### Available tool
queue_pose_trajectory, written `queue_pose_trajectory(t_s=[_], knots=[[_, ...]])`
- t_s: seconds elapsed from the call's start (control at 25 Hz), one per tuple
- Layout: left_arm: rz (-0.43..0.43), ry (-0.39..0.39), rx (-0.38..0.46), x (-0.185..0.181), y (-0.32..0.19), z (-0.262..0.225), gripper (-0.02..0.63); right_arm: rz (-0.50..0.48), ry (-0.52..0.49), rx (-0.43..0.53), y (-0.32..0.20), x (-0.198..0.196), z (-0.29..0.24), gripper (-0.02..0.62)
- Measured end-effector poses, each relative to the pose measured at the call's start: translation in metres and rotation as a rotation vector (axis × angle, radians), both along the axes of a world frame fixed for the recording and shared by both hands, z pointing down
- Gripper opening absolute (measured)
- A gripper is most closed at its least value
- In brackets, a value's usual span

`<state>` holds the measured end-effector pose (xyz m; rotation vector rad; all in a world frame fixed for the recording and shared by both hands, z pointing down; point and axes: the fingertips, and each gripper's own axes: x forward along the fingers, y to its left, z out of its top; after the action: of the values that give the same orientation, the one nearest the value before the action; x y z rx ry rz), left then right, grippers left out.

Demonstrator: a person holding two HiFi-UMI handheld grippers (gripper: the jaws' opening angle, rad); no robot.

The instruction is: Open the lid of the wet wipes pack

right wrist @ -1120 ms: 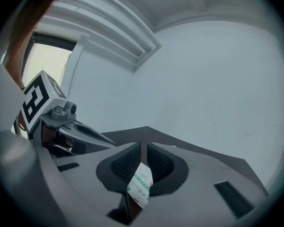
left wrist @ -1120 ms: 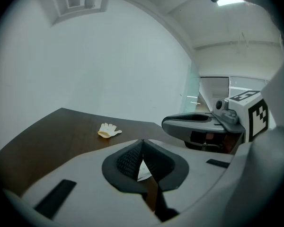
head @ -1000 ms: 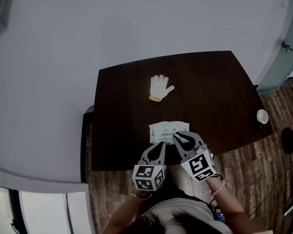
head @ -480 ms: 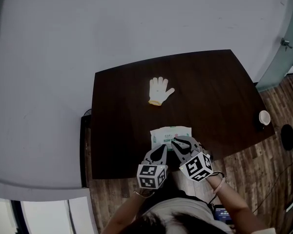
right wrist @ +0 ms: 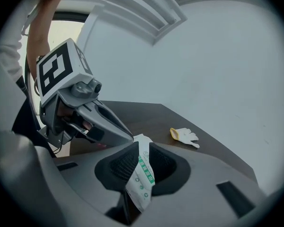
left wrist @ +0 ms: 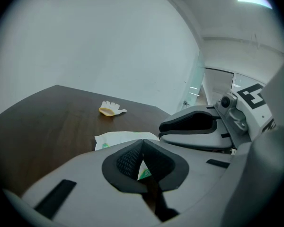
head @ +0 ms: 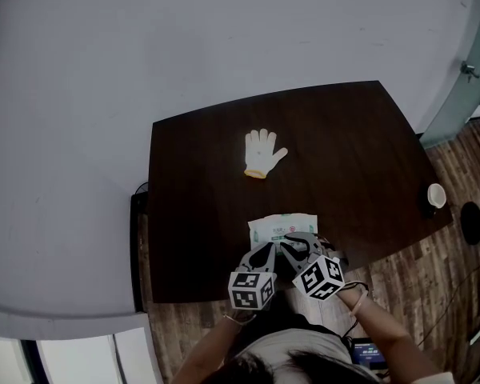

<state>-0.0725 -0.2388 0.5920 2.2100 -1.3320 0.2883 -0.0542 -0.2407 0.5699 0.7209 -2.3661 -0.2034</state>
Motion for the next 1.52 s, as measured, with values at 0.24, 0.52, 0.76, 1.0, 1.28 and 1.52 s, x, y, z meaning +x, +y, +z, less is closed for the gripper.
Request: queue_pose_trajectory(t_s=[0.24, 0.52, 0.76, 1.0, 1.28, 1.52], knots=[[0.007, 0.006, -0.037, 0.002, -0.006, 0.015, 0.018, -0.027, 0.062, -0.02, -0.003, -0.003, 0.024, 0.087], [-0.002, -0.007, -0.065, 0.001, -0.011, 0.03, 0.018, -0.055, 0.14, -0.018, -0.008, -0.001, 0.046, 0.095], [0.007, -0.013, -0.087, -0.002, -0.012, 0.04, 0.018, -0.081, 0.215, -0.008, -0.011, -0.003, 0.059, 0.104], [0.008, -0.008, -0.096, 0.001, -0.011, 0.046, 0.018, -0.12, 0.265, 0.012, -0.012, -0.002, 0.066, 0.104], [0.009, -0.015, -0.09, 0.001, -0.011, 0.049, 0.018, -0.156, 0.319, 0.036, -0.012, -0.003, 0.068, 0.107], [0.022, -0.014, -0.1, 0.001, -0.012, 0.053, 0.018, -0.188, 0.342, 0.02, -0.014, -0.004, 0.072, 0.106]])
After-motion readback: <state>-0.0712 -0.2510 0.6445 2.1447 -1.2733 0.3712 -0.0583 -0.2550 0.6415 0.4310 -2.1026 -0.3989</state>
